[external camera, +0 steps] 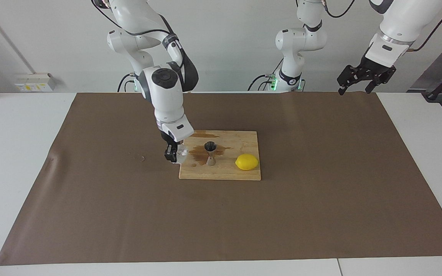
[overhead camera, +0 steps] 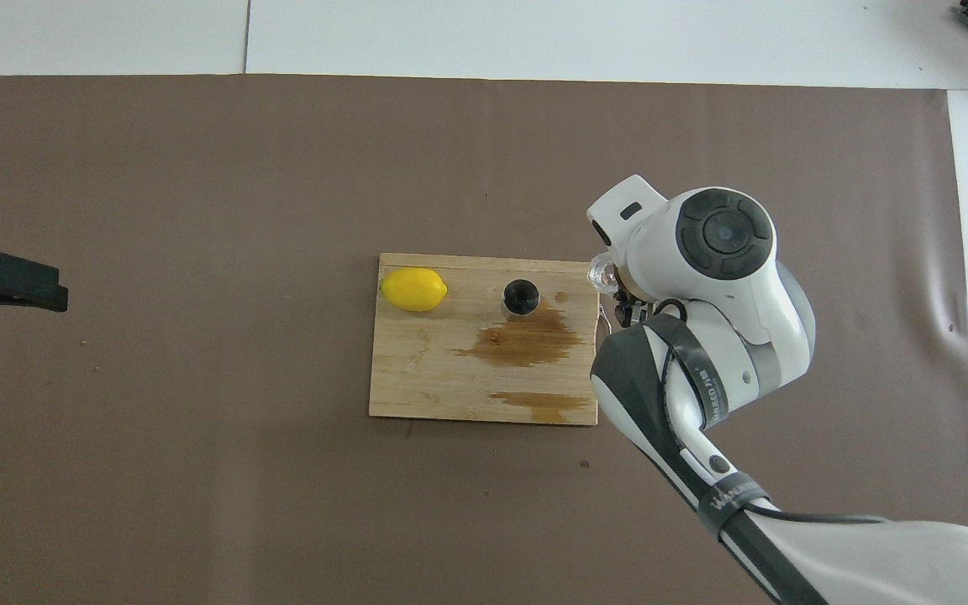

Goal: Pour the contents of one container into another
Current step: 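Carry the white cup back and set it down beside the board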

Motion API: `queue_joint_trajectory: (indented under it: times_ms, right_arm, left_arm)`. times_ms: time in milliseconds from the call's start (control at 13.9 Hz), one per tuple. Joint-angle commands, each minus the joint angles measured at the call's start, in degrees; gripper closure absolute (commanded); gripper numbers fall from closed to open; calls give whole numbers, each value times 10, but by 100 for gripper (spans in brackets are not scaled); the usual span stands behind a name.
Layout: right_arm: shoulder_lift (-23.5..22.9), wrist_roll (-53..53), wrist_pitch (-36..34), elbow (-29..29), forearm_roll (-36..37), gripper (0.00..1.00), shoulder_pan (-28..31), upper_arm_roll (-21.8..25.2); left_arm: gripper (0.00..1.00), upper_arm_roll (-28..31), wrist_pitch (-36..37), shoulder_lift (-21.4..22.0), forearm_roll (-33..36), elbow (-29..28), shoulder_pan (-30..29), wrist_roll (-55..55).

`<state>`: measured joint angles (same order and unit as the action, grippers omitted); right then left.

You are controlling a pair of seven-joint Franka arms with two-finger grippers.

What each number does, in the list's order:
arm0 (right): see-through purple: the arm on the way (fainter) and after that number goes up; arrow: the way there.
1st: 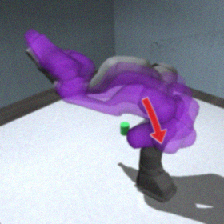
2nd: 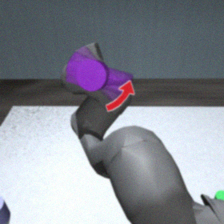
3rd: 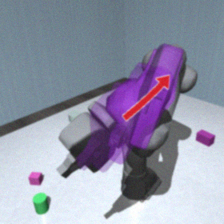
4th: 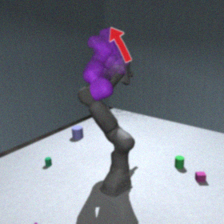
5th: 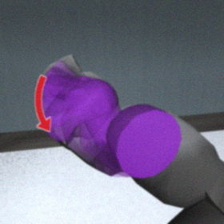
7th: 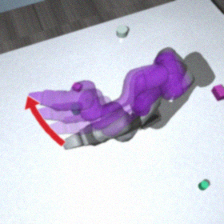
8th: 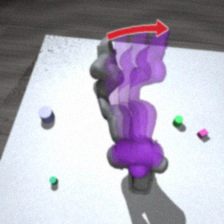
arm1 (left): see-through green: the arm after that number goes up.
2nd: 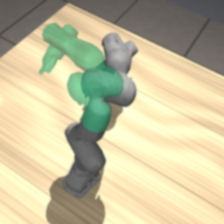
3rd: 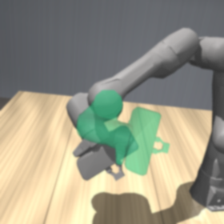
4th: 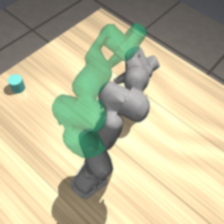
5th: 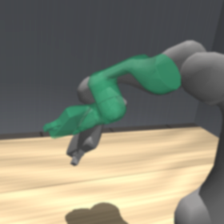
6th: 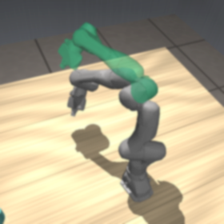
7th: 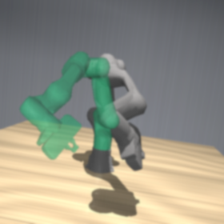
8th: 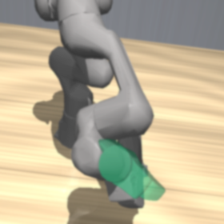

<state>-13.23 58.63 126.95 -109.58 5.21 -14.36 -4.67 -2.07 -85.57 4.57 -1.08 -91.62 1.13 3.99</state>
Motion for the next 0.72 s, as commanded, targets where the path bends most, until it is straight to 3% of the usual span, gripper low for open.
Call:
queue_joint_trajectory:
  times_ms: [0,288,576,648]
  right_arm:
    - [31,68,34,-73,-55,100,49,-6]
    - [32,196,83,-139,-136,100,122,-6]
    - [41,228,84,-172,-139,96,170,-6]
    - [42,228,81,-175,-140,60,178,-6]
  left_arm:
    - [0,-2,0,11,3,-11,-4,-8]
    - [0,-2,0,11,3,-11,-4,-8]
    - [0,-2,0,11,3,-11,-4,-8]
    - [0,-2,0,11,3,-11,-4,-8]
